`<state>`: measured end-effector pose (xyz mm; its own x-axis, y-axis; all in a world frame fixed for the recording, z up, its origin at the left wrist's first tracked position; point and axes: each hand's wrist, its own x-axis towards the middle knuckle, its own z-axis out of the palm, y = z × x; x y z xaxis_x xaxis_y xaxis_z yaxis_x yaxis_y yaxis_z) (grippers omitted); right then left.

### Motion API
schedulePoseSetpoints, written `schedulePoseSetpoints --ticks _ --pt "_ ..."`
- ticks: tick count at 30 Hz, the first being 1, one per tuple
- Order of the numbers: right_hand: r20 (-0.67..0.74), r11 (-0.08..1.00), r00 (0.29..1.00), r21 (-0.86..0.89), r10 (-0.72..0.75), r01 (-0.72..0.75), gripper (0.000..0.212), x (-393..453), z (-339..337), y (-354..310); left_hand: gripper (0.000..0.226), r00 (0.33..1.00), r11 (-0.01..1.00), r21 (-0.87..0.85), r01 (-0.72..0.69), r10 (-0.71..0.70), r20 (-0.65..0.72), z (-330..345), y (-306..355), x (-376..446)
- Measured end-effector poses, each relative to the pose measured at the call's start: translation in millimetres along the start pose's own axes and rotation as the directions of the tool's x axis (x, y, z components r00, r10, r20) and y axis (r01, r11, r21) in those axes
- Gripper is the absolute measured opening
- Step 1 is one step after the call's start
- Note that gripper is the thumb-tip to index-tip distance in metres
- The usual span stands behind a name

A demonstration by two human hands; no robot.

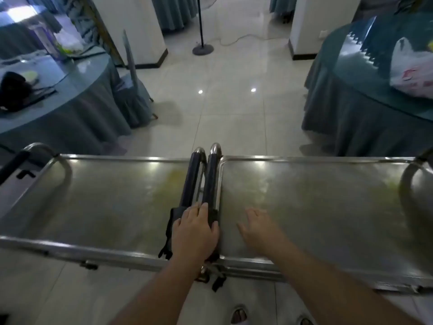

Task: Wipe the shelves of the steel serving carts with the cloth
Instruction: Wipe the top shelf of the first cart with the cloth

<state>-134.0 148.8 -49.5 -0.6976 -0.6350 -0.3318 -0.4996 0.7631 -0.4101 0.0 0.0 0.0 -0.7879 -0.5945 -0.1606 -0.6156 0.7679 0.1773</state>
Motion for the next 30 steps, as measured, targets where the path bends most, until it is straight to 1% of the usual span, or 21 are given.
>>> schedulePoseSetpoints --ticks 3,4,6,9,11,12,13,16,17,20,22,23,26,30 --pt "0.155 0.988 0.987 0.136 0.051 -0.073 0.075 9 21 -27 0.069 0.997 0.997 -0.011 0.078 -0.077 0.010 5 -31 -4" --pt "0.220 0.978 0.972 0.174 0.077 -0.117 0.077 10 25 -37 0.069 0.996 0.996 -0.011 0.090 -0.090 0.007 7 -41 -6" --pt "0.303 0.934 0.942 0.275 0.142 -0.229 0.079 14 36 -55 0.070 0.994 0.994 -0.022 0.108 -0.107 0.020 12 -55 -13" --pt "0.363 0.793 0.905 0.471 0.225 -0.386 0.069 22 46 -73 0.069 0.994 0.994 -0.017 0.112 -0.112 0.017 15 -71 -19" --pt "0.366 0.675 0.893 0.592 0.263 -0.441 0.059 25 50 -81 0.068 0.994 0.994 -0.015 0.111 -0.111 0.009 16 -77 -22" --pt "0.360 0.632 0.892 0.633 0.272 -0.448 0.055 26 52 -85 0.067 0.994 0.994 -0.019 0.109 -0.109 0.007 18 -79 -24" --pt "0.345 0.617 0.896 0.650 0.281 -0.444 0.053 27 53 -87 0.067 0.994 0.994 -0.020 0.110 -0.110 0.006 18 -80 -25" --pt "0.311 0.640 0.895 0.627 0.318 -0.445 0.045 28 51 -89 0.064 0.994 0.994 -0.019 0.108 -0.108 -0.010 18 -80 -26" --pt "0.311 0.618 0.896 0.649 0.317 -0.444 0.038 27 48 -88 0.063 0.995 0.995 -0.016 0.102 -0.102 -0.014 17 -78 -25" --pt "0.316 0.531 0.915 0.746 0.251 -0.403 0.013 21 34 -85 0.061 0.996 0.996 -0.030 0.079 -0.080 -0.032 13 -70 -22" --pt "0.279 0.542 0.940 0.768 0.196 -0.341 0.004 17 19 -77 0.059 0.997 0.998 -0.039 0.056 -0.058 -0.051 12 -63 -18" --pt "0.262 0.533 0.950 0.786 0.171 -0.313 0.003 15 10 -71 0.057 0.997 0.998 -0.045 0.051 -0.053 -0.059 11 -59 -17" --pt "0.255 0.455 0.961 0.847 0.108 -0.275 0.002 11 -23 -40 0.050 0.997 0.998 -0.053 0.033 -0.037 -0.069 9 -45 -10" --pt "0.286 0.397 0.956 0.871 0.067 -0.289 0.018 8 -59 5 0.044 0.999 0.997 -0.072 -0.007 0.003 -0.051 10 -17 2"
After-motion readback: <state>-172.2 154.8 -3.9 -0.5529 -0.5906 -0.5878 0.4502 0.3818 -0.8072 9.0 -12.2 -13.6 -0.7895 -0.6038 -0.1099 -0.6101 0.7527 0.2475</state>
